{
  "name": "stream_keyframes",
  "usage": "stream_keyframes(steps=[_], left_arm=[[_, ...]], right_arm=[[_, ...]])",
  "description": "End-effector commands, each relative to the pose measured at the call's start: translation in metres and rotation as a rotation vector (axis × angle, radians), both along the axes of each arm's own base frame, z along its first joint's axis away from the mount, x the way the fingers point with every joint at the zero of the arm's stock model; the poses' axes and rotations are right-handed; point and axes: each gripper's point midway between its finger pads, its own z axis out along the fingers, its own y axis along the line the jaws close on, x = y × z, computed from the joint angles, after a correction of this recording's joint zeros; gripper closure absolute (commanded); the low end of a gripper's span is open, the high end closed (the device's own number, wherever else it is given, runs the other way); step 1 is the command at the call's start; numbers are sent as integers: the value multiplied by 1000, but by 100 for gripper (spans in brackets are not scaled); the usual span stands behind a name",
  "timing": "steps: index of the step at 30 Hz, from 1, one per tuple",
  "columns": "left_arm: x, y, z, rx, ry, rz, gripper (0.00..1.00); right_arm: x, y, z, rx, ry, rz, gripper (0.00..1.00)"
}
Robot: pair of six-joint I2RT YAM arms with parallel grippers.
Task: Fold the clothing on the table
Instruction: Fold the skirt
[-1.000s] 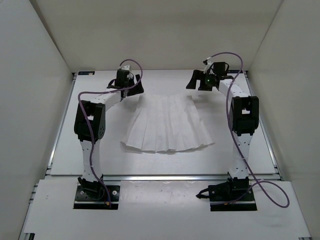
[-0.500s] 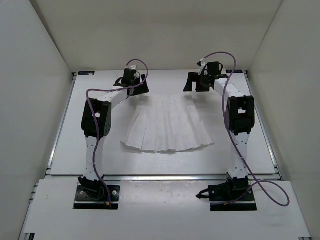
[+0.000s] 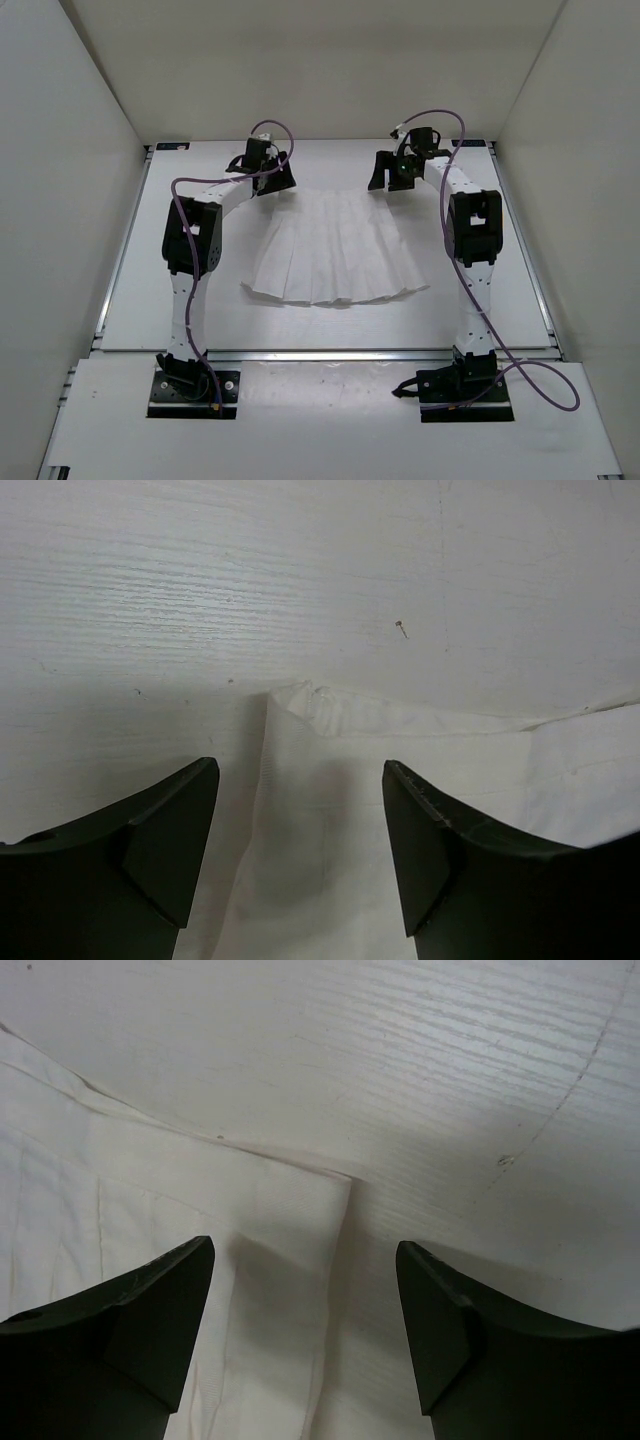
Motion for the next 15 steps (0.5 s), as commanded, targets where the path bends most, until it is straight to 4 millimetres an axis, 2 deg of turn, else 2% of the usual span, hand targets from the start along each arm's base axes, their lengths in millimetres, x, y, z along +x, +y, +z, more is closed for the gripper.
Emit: stream_keyframes(steps=[1,8,9,11,13,15], left_arm=[[4,-2,8,-29,10,-9,23],[1,-8,5,-38,35,-27,24],[2,-5,4,-40,41,-24,25],[3,-4,4,-35,39,-25,30],[3,-5,3,-44,42,-27,35],[4,-9,5,-51,34,-34,41]], right_arm=[[14,-2,19,6,-50,-12,30],[13,1,14,-5,-36,-5,35],[14,-2,14,-13,-39,-13,36],[13,5,15,-3,-39,-1,40],[12,5,7,3,-21,1,44],[14,9,11,23,-16,3,52]])
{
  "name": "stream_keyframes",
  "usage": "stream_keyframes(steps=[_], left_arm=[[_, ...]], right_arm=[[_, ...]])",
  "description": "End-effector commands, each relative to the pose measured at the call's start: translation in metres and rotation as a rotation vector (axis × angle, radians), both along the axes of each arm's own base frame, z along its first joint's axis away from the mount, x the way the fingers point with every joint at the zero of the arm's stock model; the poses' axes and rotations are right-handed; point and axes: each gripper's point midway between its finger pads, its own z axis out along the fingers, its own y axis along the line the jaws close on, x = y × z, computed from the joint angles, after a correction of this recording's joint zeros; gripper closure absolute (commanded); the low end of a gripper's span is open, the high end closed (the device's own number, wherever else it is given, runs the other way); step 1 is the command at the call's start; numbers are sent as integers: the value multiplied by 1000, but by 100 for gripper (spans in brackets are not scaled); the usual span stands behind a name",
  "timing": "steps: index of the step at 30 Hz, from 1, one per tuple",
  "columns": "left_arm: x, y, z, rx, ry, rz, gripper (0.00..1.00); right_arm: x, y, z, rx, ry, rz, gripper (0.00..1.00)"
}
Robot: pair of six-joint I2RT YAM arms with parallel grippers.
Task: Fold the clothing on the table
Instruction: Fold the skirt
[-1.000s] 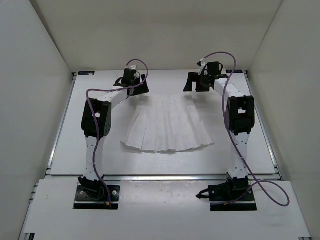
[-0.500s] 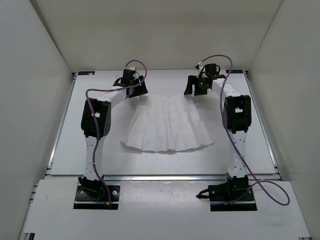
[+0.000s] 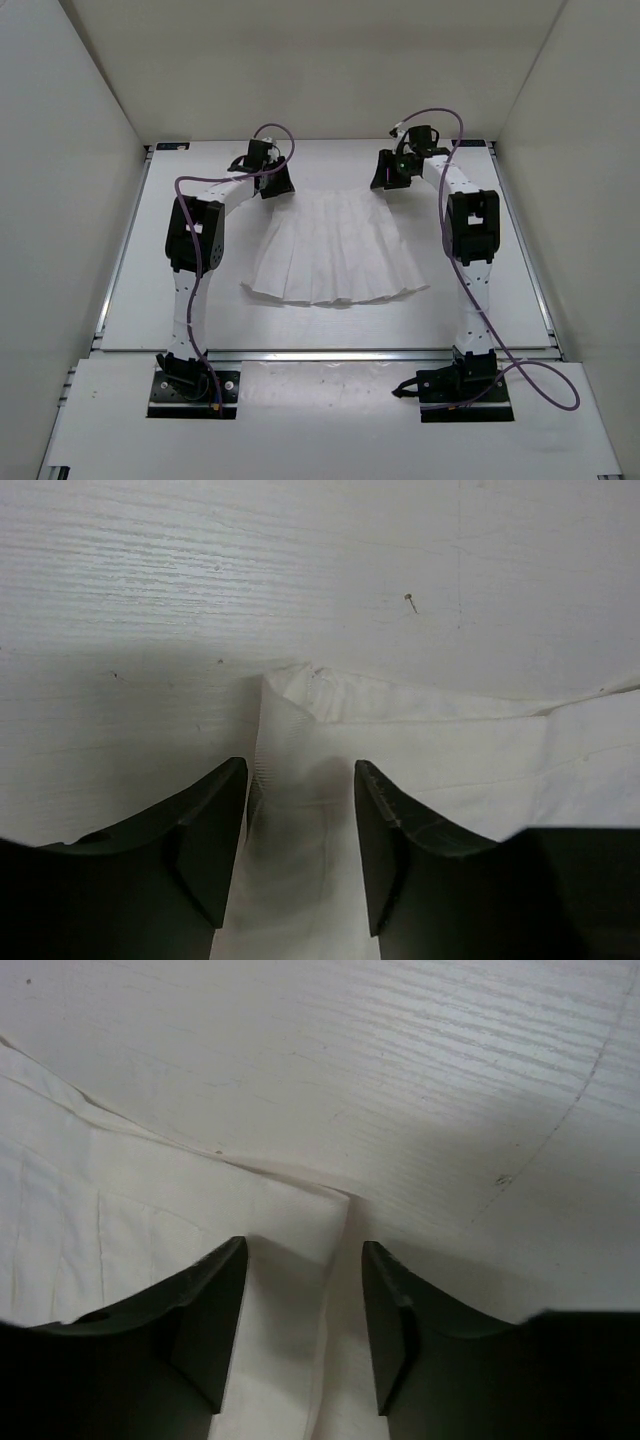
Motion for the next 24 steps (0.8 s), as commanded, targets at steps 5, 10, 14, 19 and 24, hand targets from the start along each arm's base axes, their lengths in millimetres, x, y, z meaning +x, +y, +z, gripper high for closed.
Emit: stream_keyframes(steps=[5,10,14,19,24], left_arm=[[16,0,24,-35,-51,-19,68],[20,-2,41,-36,-80,-26,100],[32,-1,75,-21,-159,-36,100],[39,3,150,-19,-301,-34,100],[32,15,257,14,-498,-44,100]], right_arm=[[9,13,8,10,-22,7,73],[18,10,28,32,-58,-3,100],[33,10,87,77,-181,2,100],[33,-1,178,97,-349,1,100],[5,-15,291,94,-559,1,99]])
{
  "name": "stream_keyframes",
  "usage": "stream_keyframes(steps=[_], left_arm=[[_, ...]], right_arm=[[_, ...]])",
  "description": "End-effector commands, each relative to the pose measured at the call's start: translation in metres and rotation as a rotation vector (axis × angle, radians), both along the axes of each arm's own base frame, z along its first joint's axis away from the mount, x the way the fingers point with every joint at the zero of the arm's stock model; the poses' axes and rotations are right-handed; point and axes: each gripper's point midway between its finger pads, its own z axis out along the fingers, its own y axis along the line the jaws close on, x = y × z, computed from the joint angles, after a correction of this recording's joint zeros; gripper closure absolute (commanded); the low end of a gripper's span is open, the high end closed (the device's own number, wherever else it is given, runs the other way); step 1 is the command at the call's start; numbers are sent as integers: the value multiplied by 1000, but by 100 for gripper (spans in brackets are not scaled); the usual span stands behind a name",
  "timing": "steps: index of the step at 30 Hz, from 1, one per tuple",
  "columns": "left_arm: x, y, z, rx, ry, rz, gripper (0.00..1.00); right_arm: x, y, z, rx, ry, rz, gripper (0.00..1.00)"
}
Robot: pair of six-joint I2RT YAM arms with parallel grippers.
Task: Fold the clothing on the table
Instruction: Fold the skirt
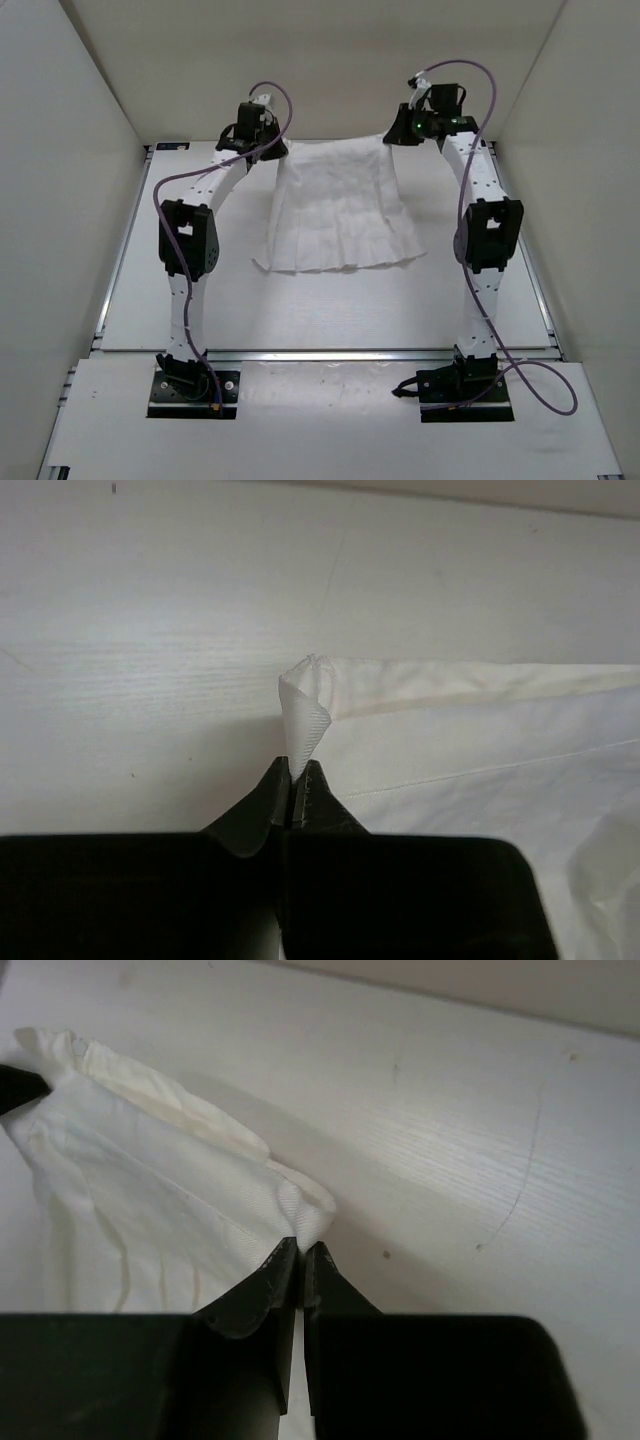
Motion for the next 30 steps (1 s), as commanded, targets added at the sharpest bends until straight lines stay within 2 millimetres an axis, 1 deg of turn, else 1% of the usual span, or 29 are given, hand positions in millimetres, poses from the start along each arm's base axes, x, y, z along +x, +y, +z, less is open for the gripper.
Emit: stream_keyframes(steps=[1,2,3,4,5,6,7,8,9,10,11,12,13,14,15,16,17,18,19,20,21,22,24,25,26,27,28,29,30], left_arm=[[-12,20,186,10,-355,21,100],[-14,23,195,25,-372,29,100],[-25,26,227,15,-428,31,100],[-37,27,252,10,-478,29,100],[-43,30,264,16,-504,33,100],[-59,28,280,28,-537,23,100],[-76,25,286,38,-548,10,100],[-95,22,282,72,-552,-17,100],[-101,16,275,94,-563,-42,100],[-118,15,259,119,-557,-50,100],[-136,13,231,127,-521,-79,100],[-154,12,207,123,-500,-102,100],[-162,15,200,102,-504,-91,100],[-182,13,175,87,-469,-106,100],[-202,16,145,91,-420,-116,100],[-214,14,135,86,-405,-125,100],[-233,19,106,96,-353,-130,100],[-252,22,83,107,-318,-140,100],[-263,20,72,107,-295,-151,100],[-278,27,59,107,-268,-148,100],[-292,33,45,108,-231,-133,100],[-299,33,40,103,-223,-129,100],[-307,43,53,90,-261,-96,100],[-306,50,62,81,-284,-63,100],[-299,59,67,78,-298,-21,100],[-293,63,66,85,-295,-11,100],[-283,70,59,90,-266,7,100],[-277,75,56,92,-252,19,100],[-270,76,41,110,-210,25,100]], right_arm=[[-21,-16,168,10,-361,-4,100],[-32,-18,194,8,-411,-7,100],[-46,-20,216,10,-450,-6,100],[-54,-24,228,4,-473,-13,100],[-67,-22,238,-1,-490,-6,100],[-85,-20,247,-11,-512,6,100],[-101,-20,259,-22,-537,1,100],[-107,-14,246,-44,-520,15,100],[-118,-13,230,-63,-495,21,100],[-133,-8,214,-90,-488,39,100],[-139,-3,202,-90,-469,48,100],[-155,2,178,-75,-439,64,100],[-171,5,154,-52,-397,64,100],[-191,7,127,-27,-354,58,100],[-201,10,118,-16,-336,62,100],[-219,9,93,-9,-299,60,100],[-237,9,63,-6,-239,61,100],[-248,10,55,-3,-227,70,100],[-265,9,34,6,-177,67,100],[-279,7,17,9,-140,67,100],[-293,10,5,21,-108,90,100],[-297,12,6,21,-110,86,100],[-303,17,7,16,-116,95,100],[-302,19,13,27,-126,100,100],[-296,22,18,35,-144,107,100],[-285,22,18,39,-145,110,100],[-280,21,17,46,-133,112,100],[-268,23,7,35,-107,118,100],[-259,28,0,38,-82,141,100]])
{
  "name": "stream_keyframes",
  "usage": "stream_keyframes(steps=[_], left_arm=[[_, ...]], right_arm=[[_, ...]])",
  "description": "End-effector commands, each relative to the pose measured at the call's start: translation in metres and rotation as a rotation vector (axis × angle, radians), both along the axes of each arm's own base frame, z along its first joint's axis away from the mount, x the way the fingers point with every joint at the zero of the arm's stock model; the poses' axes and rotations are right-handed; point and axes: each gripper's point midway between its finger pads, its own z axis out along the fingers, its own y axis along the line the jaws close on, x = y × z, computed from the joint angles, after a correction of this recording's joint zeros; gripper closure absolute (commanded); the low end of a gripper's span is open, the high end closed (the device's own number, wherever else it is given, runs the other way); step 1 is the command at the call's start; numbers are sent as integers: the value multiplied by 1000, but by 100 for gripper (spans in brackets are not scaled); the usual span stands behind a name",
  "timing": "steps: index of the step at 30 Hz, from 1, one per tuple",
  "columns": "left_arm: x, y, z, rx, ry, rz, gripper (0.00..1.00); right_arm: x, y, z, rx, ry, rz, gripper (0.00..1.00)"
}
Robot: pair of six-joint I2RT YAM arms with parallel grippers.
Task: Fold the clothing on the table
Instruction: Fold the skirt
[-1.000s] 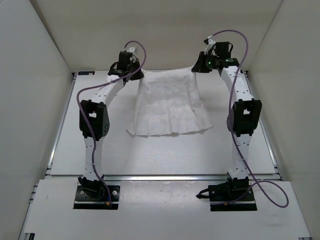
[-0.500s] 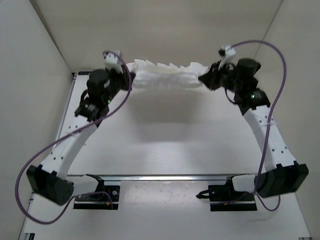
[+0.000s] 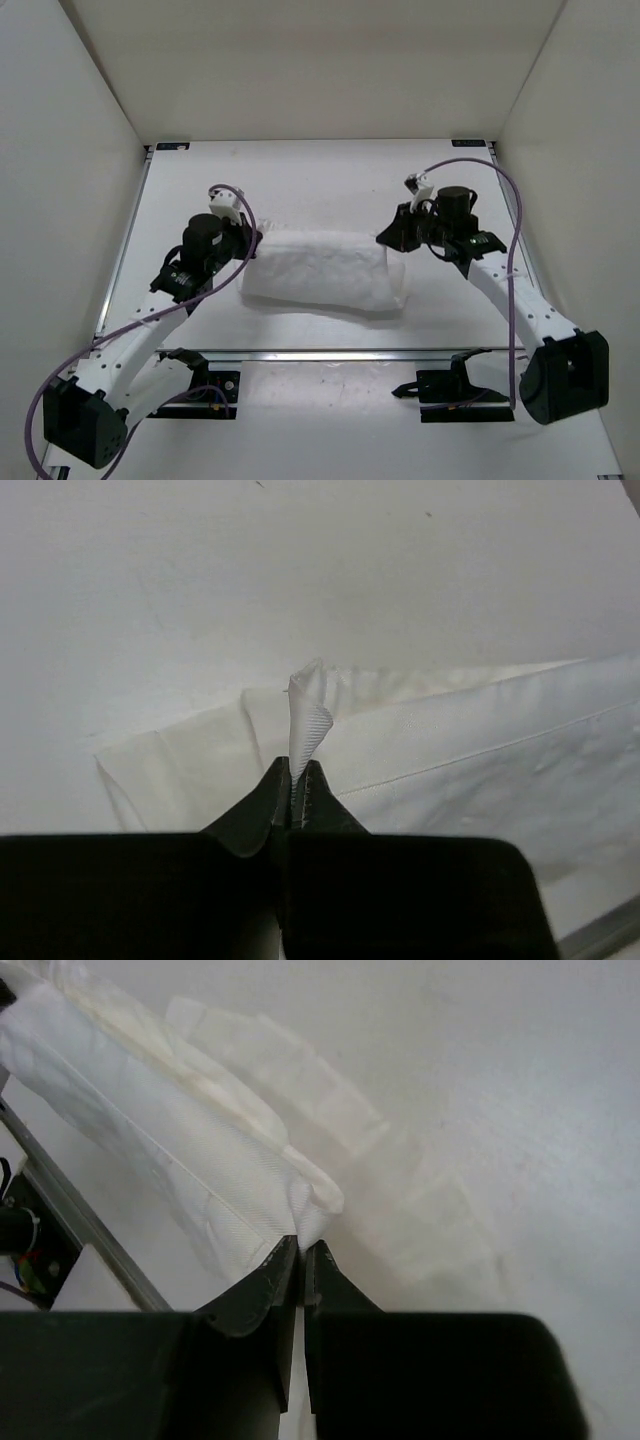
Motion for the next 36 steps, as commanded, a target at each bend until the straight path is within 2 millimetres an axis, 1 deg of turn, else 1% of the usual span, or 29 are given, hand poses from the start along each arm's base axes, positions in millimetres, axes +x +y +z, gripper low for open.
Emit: stream_keyframes(steps=[1,2,3,4,5,7,8,9,10,13,16,18,19,20,21,22,24,25,26,27,28,29,30,31,32,33,34,35,36], left_arm=[[36,35,-20,67,45,170,100],[38,36,-26,75,58,195,100],[40,34,-43,93,88,196,100],[39,31,-58,103,118,186,100],[42,27,-61,95,121,177,100],[45,23,-87,106,198,171,100],[50,21,-96,119,224,158,100],[52,20,-99,126,232,155,100],[54,18,-108,143,260,145,100],[69,17,-120,191,286,147,100],[77,22,-136,212,348,170,100],[79,25,-147,210,398,186,100],[84,24,-147,216,406,185,100],[88,21,-145,219,408,176,94],[92,22,-140,237,402,167,81],[93,23,-137,254,406,156,76],[109,19,-109,263,344,152,34],[108,23,-105,283,346,161,20],[110,18,-90,280,322,157,11],[117,18,-68,272,276,163,6],[116,19,-64,278,281,160,1],[115,22,-50,270,267,166,1],[110,24,-43,272,269,172,1],[108,30,-41,274,272,193,2],[99,32,-37,267,276,198,1],[91,39,-41,263,289,212,1],[80,41,-48,254,303,214,1],[75,43,-55,245,318,217,1],[63,44,-65,235,344,204,2]], right_arm=[[48,-3,-1,-23,-56,-27,100],[56,1,-10,-27,-44,-6,100],[62,4,-24,-32,-18,7,100],[64,7,-28,-32,-5,17,100],[70,6,-40,-34,29,10,100],[74,7,-63,-36,100,12,100],[75,5,-66,-35,108,6,100],[75,1,-76,-36,137,-15,100],[71,2,-81,-36,143,-11,100],[60,-1,-93,-43,167,-18,100],[57,-5,-109,-65,199,-24,100],[62,-8,-114,-75,225,-22,100],[64,-8,-117,-73,260,-21,100],[68,-8,-121,-72,283,-23,93],[72,-8,-114,-80,281,-3,80],[75,-8,-109,-90,284,6,72],[84,-13,-98,-134,249,-16,44],[87,-14,-88,-151,222,-27,30],[92,-16,-72,-154,183,-40,24],[92,-17,-64,-153,161,-48,17],[91,-17,-52,-150,139,-53,14],[88,-18,-40,-144,119,-68,11],[80,-23,-36,-156,119,-87,10],[76,-24,-37,-166,124,-100,9],[65,-29,-40,-178,140,-121,9],[58,-31,-36,-184,124,-134,9],[43,-37,-54,-183,186,-161,9],[25,-37,-64,-172,228,-164,10],[18,-39,-62,-152,230,-180,11]])
